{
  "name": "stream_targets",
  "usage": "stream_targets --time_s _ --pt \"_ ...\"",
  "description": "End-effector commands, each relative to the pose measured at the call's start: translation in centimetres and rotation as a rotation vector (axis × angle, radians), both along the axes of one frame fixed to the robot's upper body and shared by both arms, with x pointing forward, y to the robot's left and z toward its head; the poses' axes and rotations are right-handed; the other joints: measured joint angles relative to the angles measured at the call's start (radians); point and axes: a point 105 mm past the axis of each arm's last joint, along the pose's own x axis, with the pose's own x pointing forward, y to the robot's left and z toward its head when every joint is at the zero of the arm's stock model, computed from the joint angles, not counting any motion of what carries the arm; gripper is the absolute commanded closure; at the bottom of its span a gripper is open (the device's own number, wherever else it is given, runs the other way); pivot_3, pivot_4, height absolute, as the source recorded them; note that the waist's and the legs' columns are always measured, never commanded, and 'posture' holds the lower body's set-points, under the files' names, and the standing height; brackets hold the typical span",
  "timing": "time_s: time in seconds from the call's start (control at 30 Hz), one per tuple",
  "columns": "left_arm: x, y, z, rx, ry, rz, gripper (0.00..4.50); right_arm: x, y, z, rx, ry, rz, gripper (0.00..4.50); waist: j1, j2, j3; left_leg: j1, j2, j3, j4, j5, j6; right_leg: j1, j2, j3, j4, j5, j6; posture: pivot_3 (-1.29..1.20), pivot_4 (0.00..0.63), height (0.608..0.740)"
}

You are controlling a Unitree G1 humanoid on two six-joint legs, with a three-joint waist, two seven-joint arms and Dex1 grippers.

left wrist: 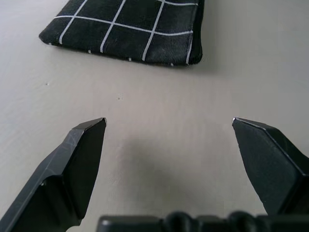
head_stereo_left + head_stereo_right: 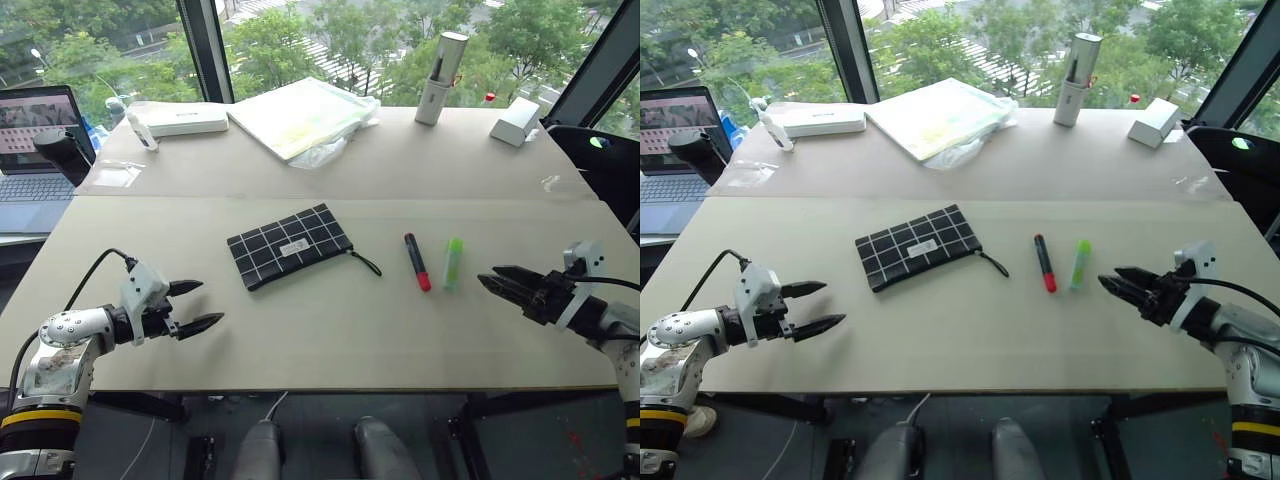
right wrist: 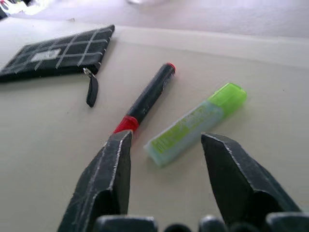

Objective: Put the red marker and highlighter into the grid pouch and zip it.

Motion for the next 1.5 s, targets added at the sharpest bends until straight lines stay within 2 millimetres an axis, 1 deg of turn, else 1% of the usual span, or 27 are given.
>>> stream_targets --time_s 0.03,0.13,0.2,0.23,0.33,0.4,0.43,0.53,0.6,0.67,0.8,0.87,1.0,1.17,1.33,1.43,1.5 --pt "1.4 -0.6 1.8 0.072 -0.149 -0.050 0.00 1.0 3.9 2.8 0.042 -0.087 0.146 3.52 0.001 0.000 0.000 0.000 0.000 0.000 0.000 0.000 0.000 0.000 0.000 0.000 0.000 0.000 0.000 0.00 0.150 0.731" --pt "2.2 -1.4 2.0 0.090 -0.207 -0.081 0.00 2.7 8.0 3.7 0.051 -0.126 0.252 4.47 0.000 0.000 0.000 0.000 0.000 0.000 0.000 0.000 0.000 0.000 0.000 0.000 0.000 0.000 0.000 0.00 0.150 0.731" --pt "2.6 -1.9 1.1 0.154 -0.225 -0.111 0.00 4.7 11.9 3.9 0.010 -0.157 0.311 4.47 -0.006 0.000 0.000 0.000 0.000 0.000 0.000 0.000 0.000 0.000 0.000 0.000 0.000 0.000 0.000 0.00 0.150 0.731" --pt "2.7 -2.0 0.8 0.177 -0.230 -0.121 0.00 5.3 13.1 4.0 -0.007 -0.169 0.327 4.47 -0.010 0.000 0.000 0.000 0.000 0.000 0.000 0.000 0.000 -0.001 0.000 0.000 0.001 0.000 0.000 0.00 0.150 0.731" --pt "3.0 -2.0 -0.5 0.241 -0.232 -0.151 0.00 7.6 15.7 3.6 -0.077 -0.179 0.306 4.47 -0.008 0.000 0.000 -0.001 0.000 0.000 0.000 0.000 0.000 -0.003 0.001 -0.001 0.002 0.000 -0.001 0.00 0.150 0.731" --pt "3.3 -2.3 -1.0 0.274 -0.249 -0.173 0.00 9.0 17.8 2.4 -0.160 -0.168 0.301 4.47 0.001 0.000 0.000 -0.002 0.000 -0.001 0.000 0.000 0.000 -0.003 0.000 -0.001 0.002 0.001 -0.001 0.00 0.150 0.731" --pt "3.5 -2.5 -1.1 0.293 -0.263 -0.183 0.00 9.4 18.7 1.8 -0.189 -0.152 0.312 4.47 0.004 0.000 0.000 -0.002 0.000 -0.001 0.000 0.000 0.000 -0.003 0.000 -0.001 0.002 0.001 -0.001 0.00 0.150 0.731" --pt "4.1 -2.9 -1.2 0.327 -0.304 -0.199 0.00 10.2 20.5 1.0 -0.234 -0.131 0.325 4.47 0.008 0.001 -0.001 -0.001 0.000 0.000 0.001 0.000 0.000 -0.002 0.000 -0.001 0.003 0.001 -0.001 0.00 0.150 0.731" --pt "4.5 -3.2 -1.1 0.337 -0.332 -0.199 0.00 10.7 21.0 0.5 -0.269 -0.129 0.314 4.47 0.011 0.001 -0.001 0.001 0.000 0.000 0.001 0.001 0.000 -0.001 0.000 -0.002 0.004 0.001 -0.001 0.00 0.150 0.731" --pt "4.9 -3.5 -1.0 0.346 -0.358 -0.200 0.00 11.3 21.0 -0.2 -0.310 -0.125 0.289 4.47 0.013 0.001 -0.001 0.002 0.000 0.000 0.001 0.001 0.000 0.000 -0.001 -0.001 0.005 0.001 -0.001 0.00 0.150 0.731" --pt "5.6 -4.7 -0.7 0.351 -0.416 -0.220 0.00 12.4 20.2 -2.1 -0.543 -0.184 0.249 4.47 0.013 0.002 -0.001 0.003 0.000 0.000 0.002 0.001 0.000 0.000 0.000 -0.002 0.009 0.001 -0.001 0.00 0.150 0.731" --pt "5.9 -5.3 -0.5 0.352 -0.443 -0.229 0.00 12.7 19.8 -2.4 -0.619 -0.216 0.238 4.47 0.013 0.002 -0.001 0.004 -0.001 0.000 0.002 0.001 0.000 0.000 0.000 -0.002 0.009 0.001 -0.001 0.00 0.150 0.731" --pt "6.4 -6.7 -0.3 0.331 -0.472 -0.243 0.00 13.1 19.8 -2.0 -0.631 -0.250 0.236 4.47 0.016 0.003 -0.002 0.004 -0.001 0.000 0.002 0.001 0.000 0.000 -0.001 -0.001 0.010 0.001 -0.001 0.00 0.150 0.731" --pt "6.8 -8.6 -0.6 0.335 -0.510 -0.276 0.00 12.8 19.9 -2.7 -0.642 -0.245 0.269 4.47 0.017 0.003 -0.002 0.004 -0.001 0.000 0.002 0.001 0.000 0.000 -0.001 -0.001 0.010 0.001 -0.001 0.00 0.150 0.731" --pt "7.1 -10.3 -0.7 0.343 -0.541 -0.317 0.00 12.8 19.9 -2.7 -0.624 -0.240 0.267 4.47 0.020 0.003 -0.002 0.004 -0.001 0.000 0.002 0.001 0.000 0.001 -0.001 -0.001 0.009 0.001 -0.001 0.00 0.150 0.731" --pt "7.3 -10.7 -0.7 0.350 -0.546 -0.334 0.00 12.8 20.0 -2.6 -0.620 -0.240 0.265 4.47 0.021 0.003 -0.002 0.004 -0.001 0.000 0.002 0.001 0.000 0.001 -0.001 -0.001 0.009 0.001 -0.001 0.00 0.150 0.731" --pt "7.4 -10.6 -0.8 0.356 -0.534 -0.334 0.00 12.8 20.0 -2.6 -0.608 -0.237 0.262 4.47 0.020 0.003 -0.002 0.004 -0.001 0.000 0.002 0.001 0.000 0.001 -0.001 -0.001 0.009 0.001 -0.001 0.00 0.150 0.731"
